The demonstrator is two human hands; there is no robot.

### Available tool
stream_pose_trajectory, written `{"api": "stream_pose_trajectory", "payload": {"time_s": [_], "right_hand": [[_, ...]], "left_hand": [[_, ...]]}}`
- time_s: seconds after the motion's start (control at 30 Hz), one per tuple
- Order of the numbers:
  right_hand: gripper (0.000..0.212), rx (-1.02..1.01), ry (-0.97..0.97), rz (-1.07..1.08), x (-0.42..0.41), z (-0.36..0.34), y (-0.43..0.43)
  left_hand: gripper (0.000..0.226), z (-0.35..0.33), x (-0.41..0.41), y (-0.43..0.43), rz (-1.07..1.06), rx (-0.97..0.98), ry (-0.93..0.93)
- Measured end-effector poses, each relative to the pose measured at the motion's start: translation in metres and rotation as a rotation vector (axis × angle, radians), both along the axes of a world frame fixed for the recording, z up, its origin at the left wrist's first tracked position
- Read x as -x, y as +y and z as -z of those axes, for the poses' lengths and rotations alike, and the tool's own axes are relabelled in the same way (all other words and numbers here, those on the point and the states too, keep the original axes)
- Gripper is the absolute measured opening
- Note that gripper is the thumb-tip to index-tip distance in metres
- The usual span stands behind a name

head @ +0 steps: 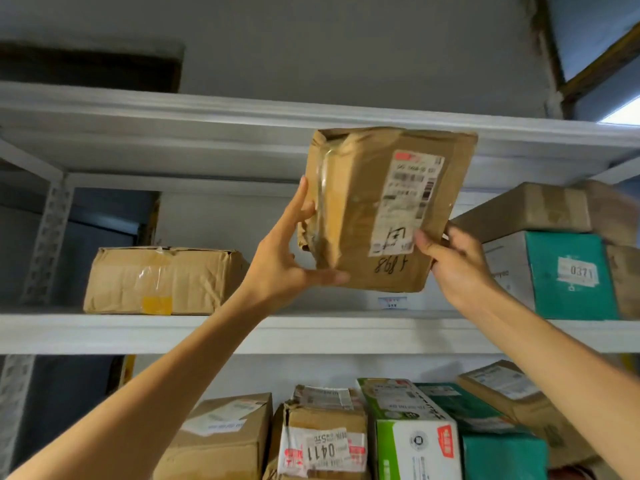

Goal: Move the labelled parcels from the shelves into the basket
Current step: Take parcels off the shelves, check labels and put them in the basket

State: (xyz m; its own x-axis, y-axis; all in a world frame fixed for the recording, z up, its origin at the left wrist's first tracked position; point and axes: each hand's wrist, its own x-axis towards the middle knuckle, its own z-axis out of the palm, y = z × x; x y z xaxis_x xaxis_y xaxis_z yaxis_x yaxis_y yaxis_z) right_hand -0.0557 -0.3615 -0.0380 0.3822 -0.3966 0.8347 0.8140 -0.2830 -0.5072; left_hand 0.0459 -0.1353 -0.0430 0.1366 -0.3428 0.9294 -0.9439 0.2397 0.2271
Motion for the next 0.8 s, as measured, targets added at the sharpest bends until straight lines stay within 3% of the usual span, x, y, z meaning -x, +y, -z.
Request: {"api": "stream_pose_trajectory", "payload": {"time_s": [0.2,0.33,0.43,0.57,0.7,0.8], "right_hand": [[0.022,-0.15,0.126,-0.188,-0.007,0.012,0.003],[0.022,-0.158,0.147,-0.182,-0.002,0.012,0.006],[0.02,-0.102,0.118,-0.196,0.01,0.008,0.012],[0.07,0.243,0.128,-0.141,0.031,0.016,0.014],[0.113,0.611,0.119,0.225,0.033,0.019,0.021],[0.108,0.716,0.067,0.482,0.035,0.009,0.03]], "left_hand": [[0.115,0.007,0.017,-0.005,-0.215,-0.034,-0.316],[0.114,0.006,0.012,-0.008,-0.243,-0.001,-0.313],[0.111,0.007,0.007,-0.005,-0.175,0.028,-0.188],[0.096,0.01,0.001,0.002,0.217,0.028,0.088],[0.063,0.014,-0.003,0.003,0.431,0.047,0.464],[0.068,0.022,-0.007,0.001,0.552,0.043,0.656]]}}
